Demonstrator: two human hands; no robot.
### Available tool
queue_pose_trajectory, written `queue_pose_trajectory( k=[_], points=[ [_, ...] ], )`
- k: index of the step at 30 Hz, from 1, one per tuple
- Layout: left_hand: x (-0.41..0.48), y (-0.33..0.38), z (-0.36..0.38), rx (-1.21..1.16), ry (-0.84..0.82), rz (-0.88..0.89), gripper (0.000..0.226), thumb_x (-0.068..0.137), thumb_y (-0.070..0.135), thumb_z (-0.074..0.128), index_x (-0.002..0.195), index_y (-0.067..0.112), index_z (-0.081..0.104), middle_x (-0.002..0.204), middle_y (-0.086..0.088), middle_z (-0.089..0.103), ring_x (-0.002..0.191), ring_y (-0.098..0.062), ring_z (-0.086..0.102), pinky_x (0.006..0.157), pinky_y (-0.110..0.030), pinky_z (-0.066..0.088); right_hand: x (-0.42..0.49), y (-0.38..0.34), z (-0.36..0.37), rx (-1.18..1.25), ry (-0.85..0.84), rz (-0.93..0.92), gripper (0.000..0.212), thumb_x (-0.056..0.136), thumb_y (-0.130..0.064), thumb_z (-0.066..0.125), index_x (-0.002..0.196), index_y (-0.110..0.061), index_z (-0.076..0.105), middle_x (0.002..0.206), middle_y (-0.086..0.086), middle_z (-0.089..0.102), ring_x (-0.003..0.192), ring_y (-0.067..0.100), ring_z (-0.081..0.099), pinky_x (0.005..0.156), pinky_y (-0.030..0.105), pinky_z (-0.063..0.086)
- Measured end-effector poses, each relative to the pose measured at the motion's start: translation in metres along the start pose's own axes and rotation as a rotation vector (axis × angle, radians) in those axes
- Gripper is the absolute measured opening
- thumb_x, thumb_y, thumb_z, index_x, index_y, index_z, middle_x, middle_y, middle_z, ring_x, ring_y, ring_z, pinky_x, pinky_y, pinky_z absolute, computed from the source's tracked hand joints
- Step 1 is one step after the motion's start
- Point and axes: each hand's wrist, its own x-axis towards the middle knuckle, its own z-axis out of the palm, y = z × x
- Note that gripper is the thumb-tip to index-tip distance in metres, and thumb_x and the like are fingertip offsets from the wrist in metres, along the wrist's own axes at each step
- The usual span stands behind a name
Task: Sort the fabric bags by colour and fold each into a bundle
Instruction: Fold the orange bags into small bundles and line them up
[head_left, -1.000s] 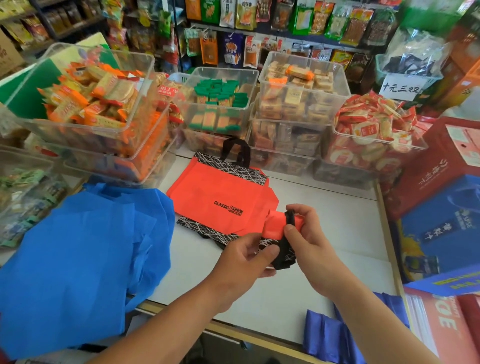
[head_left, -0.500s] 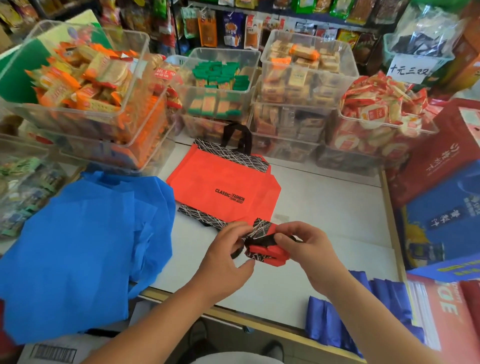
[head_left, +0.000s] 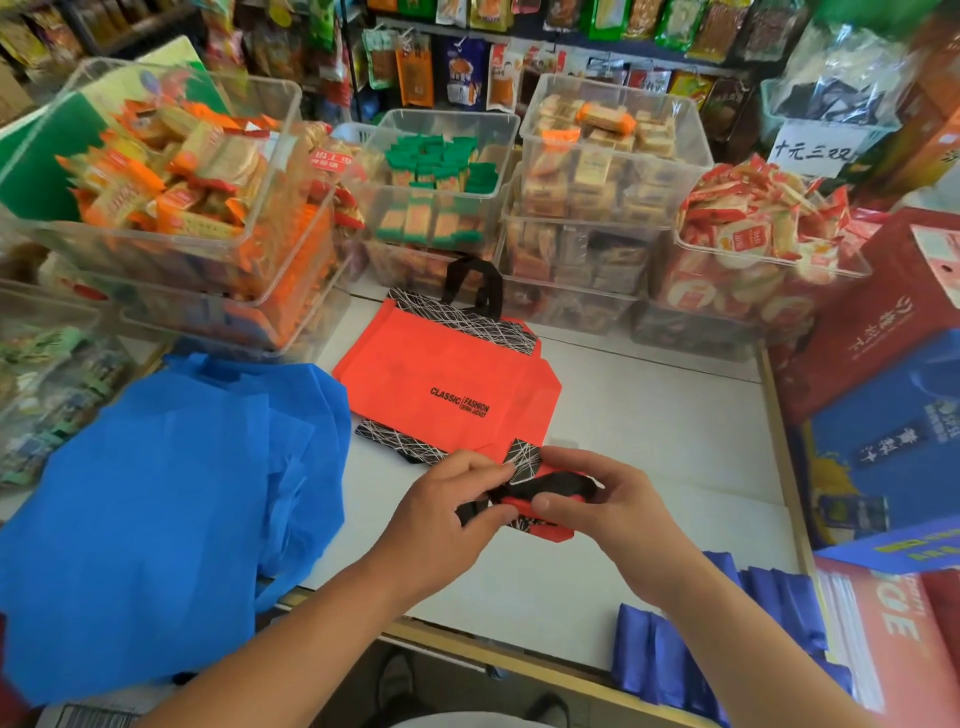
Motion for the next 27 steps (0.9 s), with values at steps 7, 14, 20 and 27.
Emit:
queue_pose_trajectory(
  k=[7,14,20,27],
  points=[
    [0.008,0.002,-0.002,-0.108,-0.089,-0.050,0.022,0.092,0.017,0.077,0.113,0.022,0.079,0.100,0.014,0.062,0.096,-0.009,0.066,0.087,-0.024,0.056,0.001,-0.001,0.002,-0.078,0.078,0.007,0.034,0.074,-0.009,0.091,0.103,-0.024,0.081,0.102,0.007,0.078,0.093,0.028,0.076,0.086,0.045,0.063],
    [0.012,0.004,0.008,-0.230,-0.027,-0.141,0.011,0.090,0.005,0.077,0.098,0.012,0.077,0.110,0.000,0.055,0.096,-0.009,0.066,0.084,-0.021,0.055,-0.002,-0.004,0.006,-0.152,0.096,-0.063,0.027,0.086,-0.006,0.080,0.103,-0.027,0.080,0.108,-0.002,0.075,0.096,0.013,0.074,0.083,0.028,0.062],
    [0.012,0.002,0.009,-0.021,0.100,-0.017,0.012,0.096,0.005,0.067,0.096,0.016,0.072,0.102,0.012,0.068,0.099,-0.010,0.067,0.085,-0.028,0.059,-0.004,-0.003,0.011,-0.126,0.160,-0.091,0.027,0.088,-0.006,0.078,0.106,-0.026,0.079,0.109,-0.001,0.075,0.093,0.012,0.074,0.078,0.026,0.062],
    [0.016,-0.002,-0.002,-0.261,0.025,-0.181,0.016,0.097,0.005,0.067,0.097,0.019,0.073,0.089,-0.007,0.074,0.084,-0.023,0.070,0.081,-0.048,0.056,-0.003,-0.001,0.002,-0.122,0.029,-0.109,0.034,0.091,0.008,0.069,0.104,-0.021,0.081,0.114,0.004,0.074,0.102,0.027,0.074,0.090,0.048,0.062]
  ],
)
